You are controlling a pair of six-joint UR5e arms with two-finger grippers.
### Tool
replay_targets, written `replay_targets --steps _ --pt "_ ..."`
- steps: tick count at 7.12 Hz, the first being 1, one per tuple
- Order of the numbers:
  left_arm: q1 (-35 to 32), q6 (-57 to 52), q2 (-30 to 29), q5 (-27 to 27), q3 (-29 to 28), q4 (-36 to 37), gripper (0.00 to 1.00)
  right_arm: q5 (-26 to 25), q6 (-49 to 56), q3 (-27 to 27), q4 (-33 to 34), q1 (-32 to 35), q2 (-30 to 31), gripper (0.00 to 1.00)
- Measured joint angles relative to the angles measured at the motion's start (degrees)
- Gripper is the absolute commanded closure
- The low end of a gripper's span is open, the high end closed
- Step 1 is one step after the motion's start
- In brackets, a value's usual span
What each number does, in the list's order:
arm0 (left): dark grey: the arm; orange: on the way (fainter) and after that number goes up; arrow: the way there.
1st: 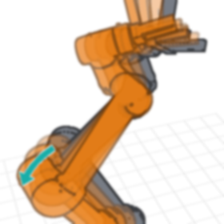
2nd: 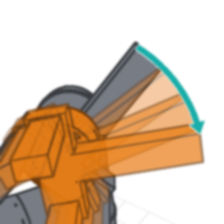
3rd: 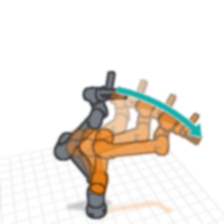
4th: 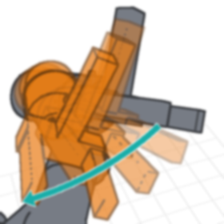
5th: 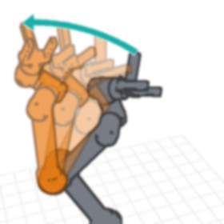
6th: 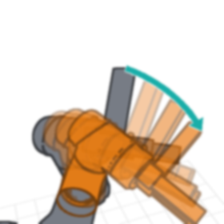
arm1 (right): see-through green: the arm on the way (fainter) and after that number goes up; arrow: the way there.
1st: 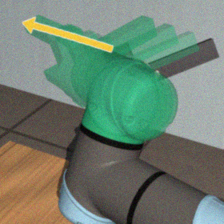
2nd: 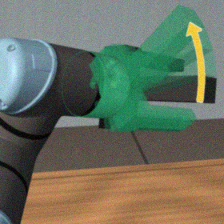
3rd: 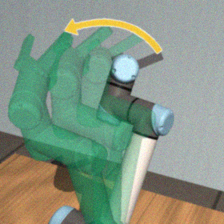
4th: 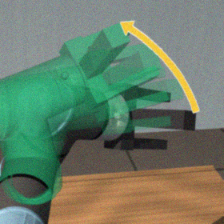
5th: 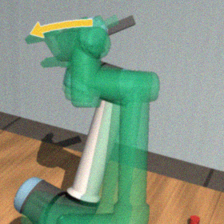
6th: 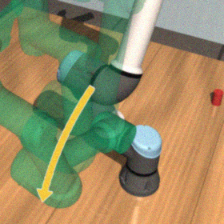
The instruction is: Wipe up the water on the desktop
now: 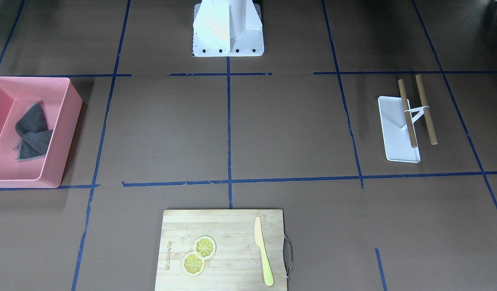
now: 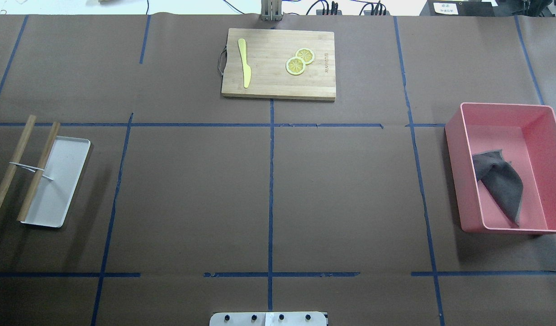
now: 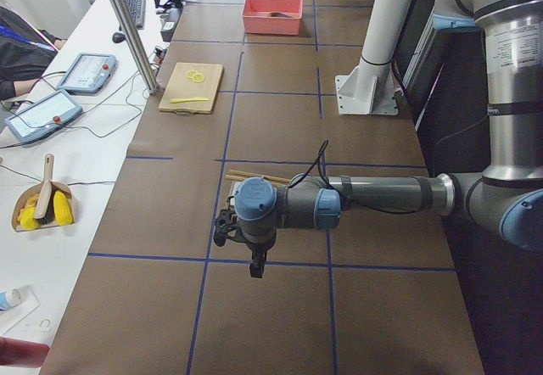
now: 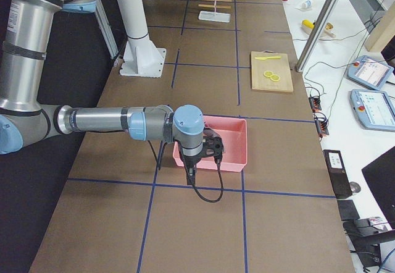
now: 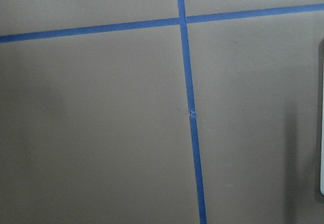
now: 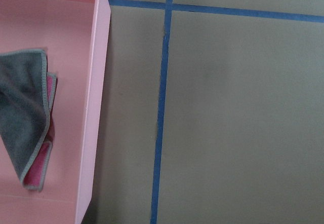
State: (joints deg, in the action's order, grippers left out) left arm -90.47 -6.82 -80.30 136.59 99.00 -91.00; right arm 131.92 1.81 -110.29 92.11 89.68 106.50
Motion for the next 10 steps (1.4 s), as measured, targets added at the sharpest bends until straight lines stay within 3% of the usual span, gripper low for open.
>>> replay_targets --steps 10 --pt "0.4 0.0 -0.1 -2.0 0.3 1.8 0.0 0.6 -0.4 -0.2 -0.4 -2.6 -0.6 0.0"
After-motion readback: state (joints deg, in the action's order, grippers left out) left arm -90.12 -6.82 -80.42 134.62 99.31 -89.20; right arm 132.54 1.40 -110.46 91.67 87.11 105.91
